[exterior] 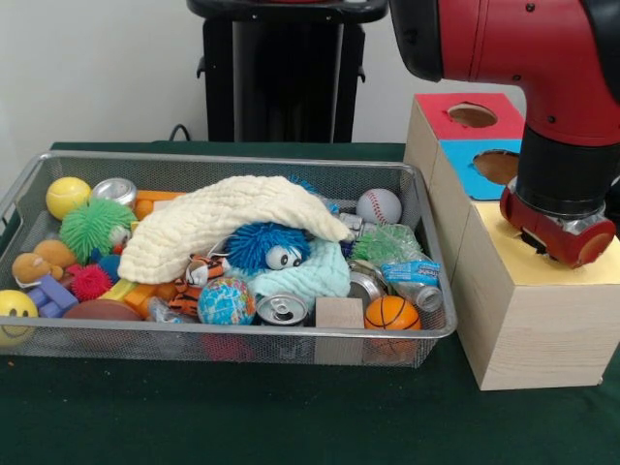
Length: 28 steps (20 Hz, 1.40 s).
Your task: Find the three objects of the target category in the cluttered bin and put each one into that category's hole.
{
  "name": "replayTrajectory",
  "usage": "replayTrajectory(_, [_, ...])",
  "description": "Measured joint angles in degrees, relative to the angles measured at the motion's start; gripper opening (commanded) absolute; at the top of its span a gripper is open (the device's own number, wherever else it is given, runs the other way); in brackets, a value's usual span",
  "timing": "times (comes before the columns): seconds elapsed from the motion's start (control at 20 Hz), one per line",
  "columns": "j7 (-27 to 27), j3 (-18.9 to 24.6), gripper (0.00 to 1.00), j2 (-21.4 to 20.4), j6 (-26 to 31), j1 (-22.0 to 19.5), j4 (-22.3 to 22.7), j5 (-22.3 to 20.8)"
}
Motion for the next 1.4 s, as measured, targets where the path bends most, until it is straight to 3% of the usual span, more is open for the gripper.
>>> replayTrajectory(1.0, [0.0,-0.5,0.00,-0.7,-0.2,0.0,0.2,-2.4])
replayTrajectory(1.4, [0.0,0.8,0.00,-4.9,1.2,-2.0,3.3,-5.4])
